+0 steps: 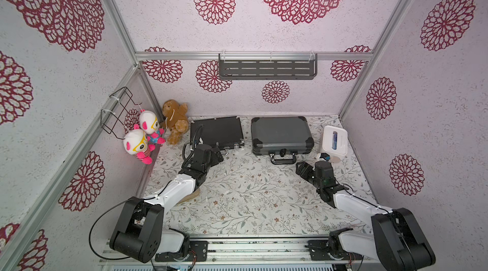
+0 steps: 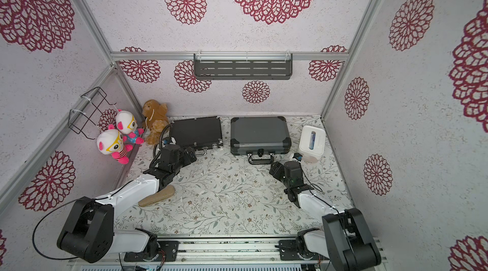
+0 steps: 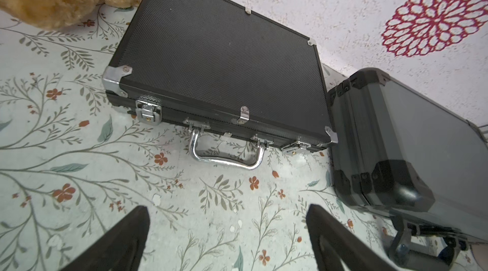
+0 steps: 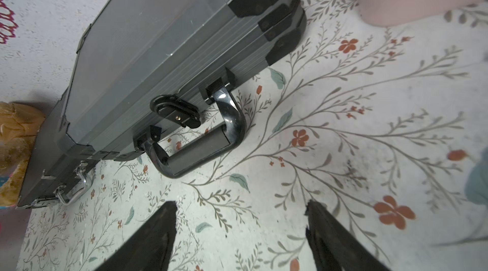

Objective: Open the poker set cases
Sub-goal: Pick up the poker set case from the center of the board.

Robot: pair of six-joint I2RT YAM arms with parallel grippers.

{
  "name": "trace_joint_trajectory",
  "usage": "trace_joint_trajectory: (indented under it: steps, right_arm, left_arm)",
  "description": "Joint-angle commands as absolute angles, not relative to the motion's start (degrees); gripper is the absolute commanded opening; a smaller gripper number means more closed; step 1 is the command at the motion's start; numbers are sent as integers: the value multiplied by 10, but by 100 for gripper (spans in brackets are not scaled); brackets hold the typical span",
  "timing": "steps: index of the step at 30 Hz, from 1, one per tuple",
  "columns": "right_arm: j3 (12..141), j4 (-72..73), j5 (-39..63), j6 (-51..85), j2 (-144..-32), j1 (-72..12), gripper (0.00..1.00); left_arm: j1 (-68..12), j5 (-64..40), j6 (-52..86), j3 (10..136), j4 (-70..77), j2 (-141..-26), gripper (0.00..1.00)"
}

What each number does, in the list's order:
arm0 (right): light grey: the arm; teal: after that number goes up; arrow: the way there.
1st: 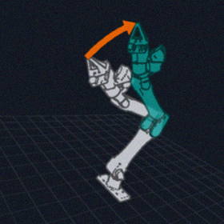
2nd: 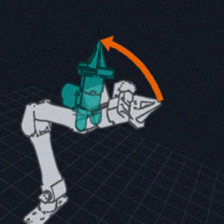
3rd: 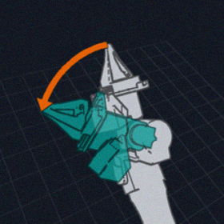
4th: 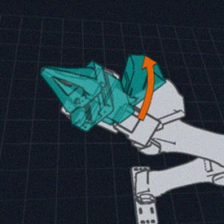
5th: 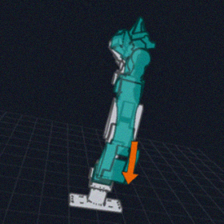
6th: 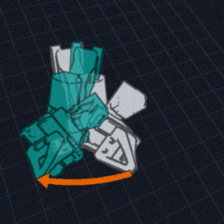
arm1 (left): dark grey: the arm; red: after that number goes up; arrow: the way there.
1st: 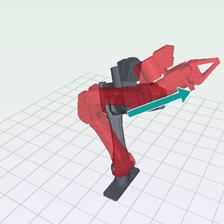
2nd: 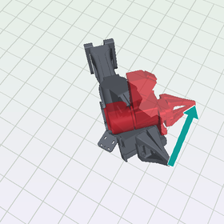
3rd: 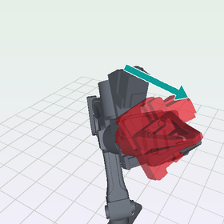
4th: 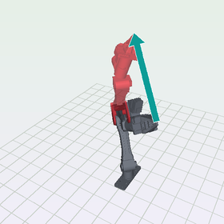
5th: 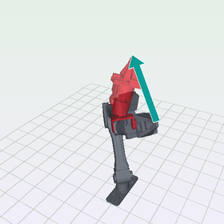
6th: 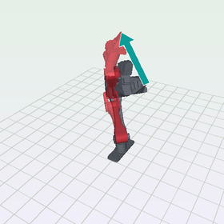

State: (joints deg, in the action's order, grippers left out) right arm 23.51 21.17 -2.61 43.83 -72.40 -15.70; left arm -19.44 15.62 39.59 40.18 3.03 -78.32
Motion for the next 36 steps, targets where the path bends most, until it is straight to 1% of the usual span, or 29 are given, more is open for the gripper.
trace_joint_trajectory:
  steps: [1,3,5,9,10,12,15,19,25,28,31,36]
  right_arm:
    - [256,320,-13,459,-762,-160,79]
    - [256,372,3,457,-795,-160,80]
    - [274,382,10,446,-832,-160,80]
    - [302,394,12,424,-882,-159,84]
    - [305,401,10,421,-891,-160,84]
    - [309,411,6,420,-904,-158,85]
    - [314,431,13,426,-929,-159,86]
    - [315,476,30,439,-964,-159,87]
    - [321,516,55,451,-1002,-159,84]
    - [315,554,74,468,-1017,-159,79]
    - [307,591,86,498,-1029,-158,72]
    - [284,670,77,546,-1046,-159,64]
  left_arm:
    - [-215,199,388,399,50,-752,97]
    - [-221,215,382,398,47,-743,97]
    - [-220,240,392,398,35,-737,97]
    - [-219,332,455,406,-40,-732,97]
    - [-219,354,470,399,-39,-731,97]
    - [-218,375,472,369,20,-733,97]
    - [-217,318,444,331,117,-736,97]
    - [-218,241,418,338,129,-742,97]
    - [-218,123,394,306,244,-758,97]
    - [-218,102,399,296,267,-757,97]
    - [-218,101,399,292,271,-752,97]
    - [-218,86,395,287,288,-751,97]
